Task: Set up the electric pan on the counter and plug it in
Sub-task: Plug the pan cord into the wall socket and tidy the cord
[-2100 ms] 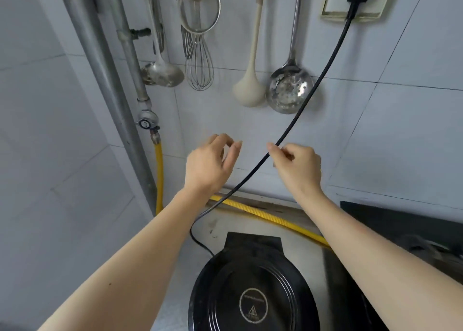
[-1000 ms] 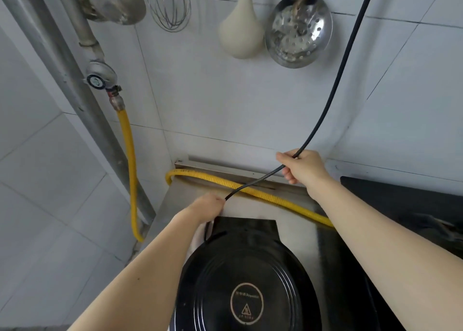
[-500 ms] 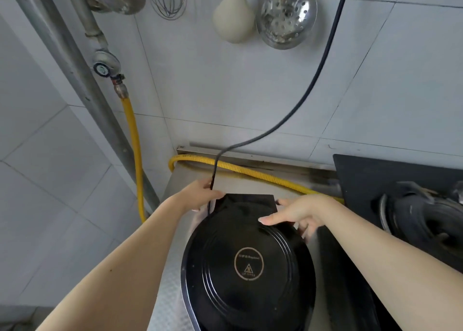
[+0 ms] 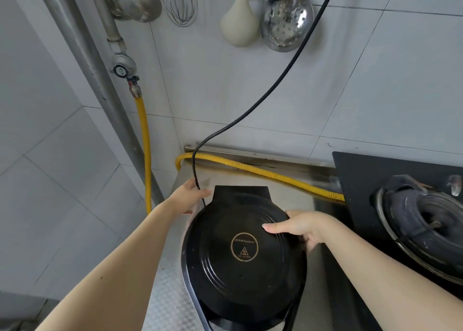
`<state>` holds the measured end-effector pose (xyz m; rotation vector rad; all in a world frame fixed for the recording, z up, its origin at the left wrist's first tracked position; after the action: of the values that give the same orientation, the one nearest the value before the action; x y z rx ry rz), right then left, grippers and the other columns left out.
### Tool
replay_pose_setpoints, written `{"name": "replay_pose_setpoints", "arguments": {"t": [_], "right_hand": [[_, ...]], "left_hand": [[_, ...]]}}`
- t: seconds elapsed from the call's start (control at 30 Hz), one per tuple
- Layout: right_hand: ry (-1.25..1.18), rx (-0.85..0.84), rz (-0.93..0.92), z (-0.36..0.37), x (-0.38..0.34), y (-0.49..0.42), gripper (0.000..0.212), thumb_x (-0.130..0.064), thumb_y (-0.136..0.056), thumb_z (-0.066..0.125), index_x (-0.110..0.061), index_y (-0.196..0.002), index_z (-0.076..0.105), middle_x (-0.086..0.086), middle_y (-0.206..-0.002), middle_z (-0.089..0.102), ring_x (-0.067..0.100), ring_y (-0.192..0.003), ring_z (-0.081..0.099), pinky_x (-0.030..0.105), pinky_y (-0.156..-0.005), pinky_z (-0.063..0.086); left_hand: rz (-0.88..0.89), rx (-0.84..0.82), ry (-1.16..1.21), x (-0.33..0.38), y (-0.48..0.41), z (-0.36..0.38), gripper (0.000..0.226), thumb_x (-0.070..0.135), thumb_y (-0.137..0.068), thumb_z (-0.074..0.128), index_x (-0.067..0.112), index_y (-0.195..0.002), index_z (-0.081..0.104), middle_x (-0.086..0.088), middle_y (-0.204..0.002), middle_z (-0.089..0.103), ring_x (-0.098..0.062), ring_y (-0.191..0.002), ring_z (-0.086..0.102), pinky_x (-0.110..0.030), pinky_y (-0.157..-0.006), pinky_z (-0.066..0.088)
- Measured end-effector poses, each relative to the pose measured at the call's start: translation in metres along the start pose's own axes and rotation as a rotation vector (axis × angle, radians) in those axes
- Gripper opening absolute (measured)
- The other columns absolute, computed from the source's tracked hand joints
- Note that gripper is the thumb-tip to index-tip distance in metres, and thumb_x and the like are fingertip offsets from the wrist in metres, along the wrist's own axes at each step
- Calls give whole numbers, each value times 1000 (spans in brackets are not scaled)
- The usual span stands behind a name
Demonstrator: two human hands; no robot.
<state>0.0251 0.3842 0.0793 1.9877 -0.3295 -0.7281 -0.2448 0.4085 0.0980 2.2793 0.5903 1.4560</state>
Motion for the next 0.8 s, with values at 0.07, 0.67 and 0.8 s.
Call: {"name": "replay_pose_setpoints", "arguments": {"t": [0.07,0.67,0.8], "right_hand": [[-20,-9,-1,9,-11,-2,95,-57,-66,78,-20,-144,38,10,-148,43,40,-133,44,56,-98,47],[-570,272,-542,-59,-188,28,69,-31,-77,79,-20,-137,46,5,-78,65,12,-59,55,25,-61,53],[-751,115,-666,-49,-229,42,37,-26,-83,74,-22,-118,63,1,-69,61,9,-50,46,21,-50,45]], "left_hand": [[-5,-4,30,-4,-3,-4,60,27,-95,54,20,-148,26,-7,-152,35,-30,-137,35,-43,-108,35],[138,346,-190,25,-32,-85,33,27,-89,62,16,-119,53,-5,-100,62,-15,-76,57,-22,-58,43],[110,222,-246,18,-41,-72,39,45,-83,66,18,-108,57,1,-100,58,-17,-92,56,-29,-74,47]]}}
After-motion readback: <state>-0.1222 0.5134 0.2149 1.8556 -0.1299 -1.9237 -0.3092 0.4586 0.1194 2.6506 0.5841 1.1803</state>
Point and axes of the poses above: each hand's wrist, its own y-axis away from the middle knuckle, its own z-axis out of the palm, x = y × z, the point moved 8 cm from there along -y, towards the middle knuckle
